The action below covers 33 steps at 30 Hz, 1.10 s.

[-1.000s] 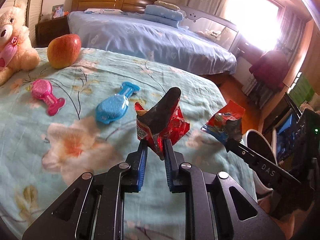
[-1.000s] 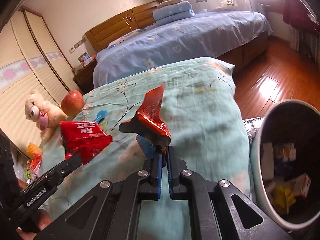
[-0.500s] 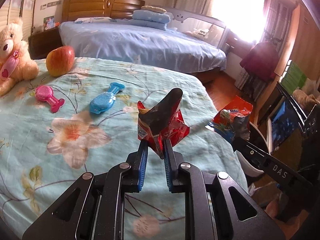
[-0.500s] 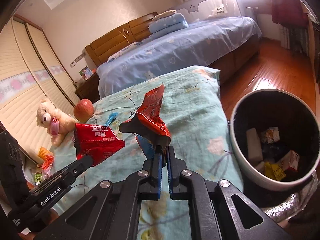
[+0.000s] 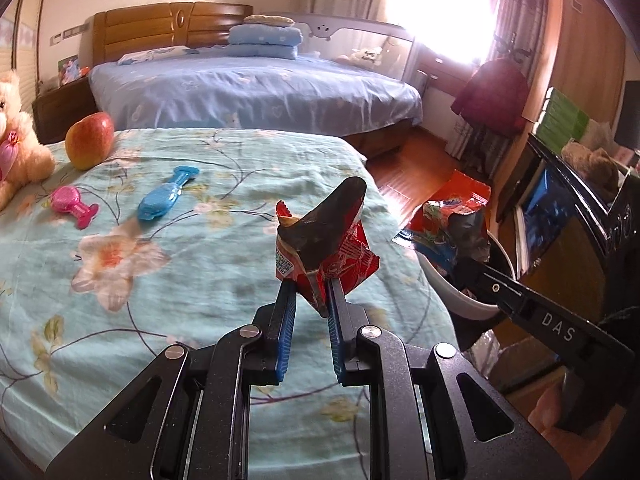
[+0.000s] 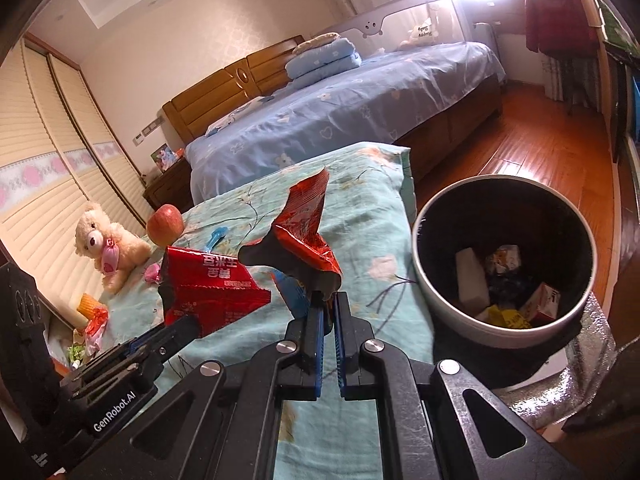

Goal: Collect trash
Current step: 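Carry the orange wrapper and red chip bag over the bin with both grippers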

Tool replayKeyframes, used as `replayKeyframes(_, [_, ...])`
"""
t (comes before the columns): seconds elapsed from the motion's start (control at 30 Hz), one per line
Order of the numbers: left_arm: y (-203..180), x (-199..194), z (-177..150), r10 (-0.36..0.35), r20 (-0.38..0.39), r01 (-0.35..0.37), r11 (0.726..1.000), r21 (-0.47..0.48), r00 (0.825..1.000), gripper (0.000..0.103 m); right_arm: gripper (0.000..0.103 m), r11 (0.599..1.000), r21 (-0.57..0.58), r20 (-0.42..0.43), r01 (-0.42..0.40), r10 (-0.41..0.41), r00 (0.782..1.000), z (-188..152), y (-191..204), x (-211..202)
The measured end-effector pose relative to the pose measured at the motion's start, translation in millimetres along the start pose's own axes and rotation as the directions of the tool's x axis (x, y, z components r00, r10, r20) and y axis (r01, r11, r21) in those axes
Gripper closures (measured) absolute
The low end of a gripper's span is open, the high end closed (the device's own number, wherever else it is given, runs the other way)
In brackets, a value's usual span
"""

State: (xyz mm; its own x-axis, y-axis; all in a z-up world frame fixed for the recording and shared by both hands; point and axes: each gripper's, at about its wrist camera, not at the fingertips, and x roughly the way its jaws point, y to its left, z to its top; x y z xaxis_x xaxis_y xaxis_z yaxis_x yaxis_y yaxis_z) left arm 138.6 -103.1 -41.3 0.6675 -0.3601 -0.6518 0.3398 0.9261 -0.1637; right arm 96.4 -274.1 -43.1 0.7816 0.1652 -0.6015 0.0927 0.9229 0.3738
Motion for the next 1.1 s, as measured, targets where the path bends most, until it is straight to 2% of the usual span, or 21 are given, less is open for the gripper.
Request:
replayKeyframes(0.47, [-20,2,-6,0.002,-0.016,-0.001,0.999,0.051,1.0,0.089,0.098,0.999,0.019,0.027,0.028,-0.029,0.999,-3,-20,-21])
replayKeyframes(1.1, [-42,12,-6,-0.011,-0.035,0.015,0.995,0.096,0.999,0.089,0.098,0.997,0.056,0.038,0.061,-0.063,0.997,-2,-45,-27])
